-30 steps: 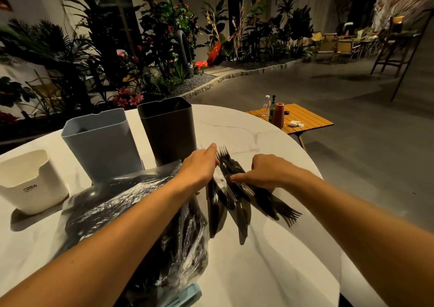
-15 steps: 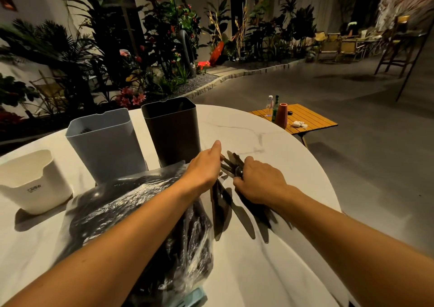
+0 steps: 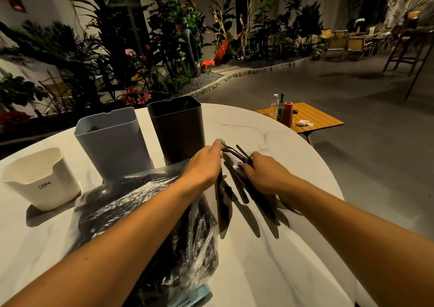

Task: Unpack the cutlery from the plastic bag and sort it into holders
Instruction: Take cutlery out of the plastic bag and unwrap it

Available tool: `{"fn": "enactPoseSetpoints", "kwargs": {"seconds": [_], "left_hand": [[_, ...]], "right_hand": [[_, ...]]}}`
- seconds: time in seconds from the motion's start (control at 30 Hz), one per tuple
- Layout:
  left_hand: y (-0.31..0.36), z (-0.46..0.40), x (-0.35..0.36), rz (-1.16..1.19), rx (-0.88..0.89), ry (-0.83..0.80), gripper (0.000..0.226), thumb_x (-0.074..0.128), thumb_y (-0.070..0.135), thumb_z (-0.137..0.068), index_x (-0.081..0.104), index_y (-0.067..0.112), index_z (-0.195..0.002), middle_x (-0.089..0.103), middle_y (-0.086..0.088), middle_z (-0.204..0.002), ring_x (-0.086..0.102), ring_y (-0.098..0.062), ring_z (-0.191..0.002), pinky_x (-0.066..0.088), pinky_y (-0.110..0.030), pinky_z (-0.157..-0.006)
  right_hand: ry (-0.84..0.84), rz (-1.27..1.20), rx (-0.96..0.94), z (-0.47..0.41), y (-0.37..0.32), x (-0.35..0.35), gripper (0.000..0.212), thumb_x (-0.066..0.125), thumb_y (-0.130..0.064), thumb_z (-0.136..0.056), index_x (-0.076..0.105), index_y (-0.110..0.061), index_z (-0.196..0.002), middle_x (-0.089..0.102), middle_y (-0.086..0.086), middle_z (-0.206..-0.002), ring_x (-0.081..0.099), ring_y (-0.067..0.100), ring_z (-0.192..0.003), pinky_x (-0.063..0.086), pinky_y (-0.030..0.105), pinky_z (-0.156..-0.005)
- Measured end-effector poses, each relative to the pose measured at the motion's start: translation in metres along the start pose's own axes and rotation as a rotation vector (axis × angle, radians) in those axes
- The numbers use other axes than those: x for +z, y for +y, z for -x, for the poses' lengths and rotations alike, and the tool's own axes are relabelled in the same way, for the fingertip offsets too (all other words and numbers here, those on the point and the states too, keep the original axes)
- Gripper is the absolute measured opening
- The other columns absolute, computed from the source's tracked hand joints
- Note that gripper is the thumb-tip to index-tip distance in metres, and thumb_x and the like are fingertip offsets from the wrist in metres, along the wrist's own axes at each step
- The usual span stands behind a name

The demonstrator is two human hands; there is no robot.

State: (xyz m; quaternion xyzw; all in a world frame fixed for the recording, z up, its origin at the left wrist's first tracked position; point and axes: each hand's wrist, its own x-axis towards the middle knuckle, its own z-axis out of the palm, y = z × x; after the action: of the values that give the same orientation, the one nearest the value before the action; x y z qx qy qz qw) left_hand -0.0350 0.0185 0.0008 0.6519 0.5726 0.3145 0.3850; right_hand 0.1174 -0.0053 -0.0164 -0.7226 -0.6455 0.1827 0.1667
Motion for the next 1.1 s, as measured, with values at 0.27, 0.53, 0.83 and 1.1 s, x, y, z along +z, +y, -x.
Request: {"fn": "enactPoseSetpoints", "kwargs": {"seconds": [0.27, 0.53, 0.83, 1.1], "left_hand": [[0.001, 0.000, -0.004, -0.002, -0.029, -0.002, 0.066, 0.022, 0.059, -0.103, 0.056, 0.011, -0.133, 0.057, -0.012, -0.135, 0.053, -0.029, -0.125, 0.042, -0.052, -0.109], [0.003, 0.002, -0.006, 0.024, -0.048, -0.003, 0.056, 0.025, 0.053, -0.105, 0.060, 0.011, -0.116, 0.062, -0.009, -0.111, 0.059, -0.027, -0.109, 0.047, -0.051, -0.104], [0.024, 0.010, -0.023, 0.715, -0.250, 0.010, 0.066, 0.051, 0.056, -0.098, 0.049, 0.002, -0.136, 0.068, -0.021, -0.112, 0.072, -0.030, -0.096, 0.061, -0.035, -0.079], [0.041, 0.030, -0.062, 1.080, -0.117, 0.203, 0.021, 0.031, 0.018, -0.108, 0.048, 0.005, -0.104, 0.072, -0.018, -0.083, 0.071, -0.027, -0.073, 0.060, -0.040, -0.073]], "right_hand": [[-0.016, -0.141, -0.004, 0.000, -0.002, -0.013, 0.035, 0.041, -0.031, -0.106, 0.048, -0.007, -0.130, 0.057, 0.009, -0.112, 0.059, 0.022, -0.098, 0.051, 0.033, -0.088], [0.002, -0.171, -0.028, 0.000, -0.006, -0.015, 0.037, 0.042, -0.032, -0.105, 0.047, -0.008, -0.133, 0.058, 0.012, -0.126, 0.053, 0.019, -0.099, 0.045, 0.029, -0.085], [-0.046, -0.267, -0.323, 0.033, -0.040, -0.031, 0.019, 0.044, -0.037, -0.103, 0.050, -0.020, -0.110, 0.058, -0.003, -0.088, 0.053, 0.011, -0.077, 0.044, 0.022, -0.064], [-0.176, -0.304, -0.476, 0.059, -0.073, -0.036, 0.013, 0.044, -0.035, -0.103, 0.053, -0.026, -0.101, 0.059, 0.004, -0.088, 0.051, 0.014, -0.078, 0.048, 0.034, -0.072]]}}
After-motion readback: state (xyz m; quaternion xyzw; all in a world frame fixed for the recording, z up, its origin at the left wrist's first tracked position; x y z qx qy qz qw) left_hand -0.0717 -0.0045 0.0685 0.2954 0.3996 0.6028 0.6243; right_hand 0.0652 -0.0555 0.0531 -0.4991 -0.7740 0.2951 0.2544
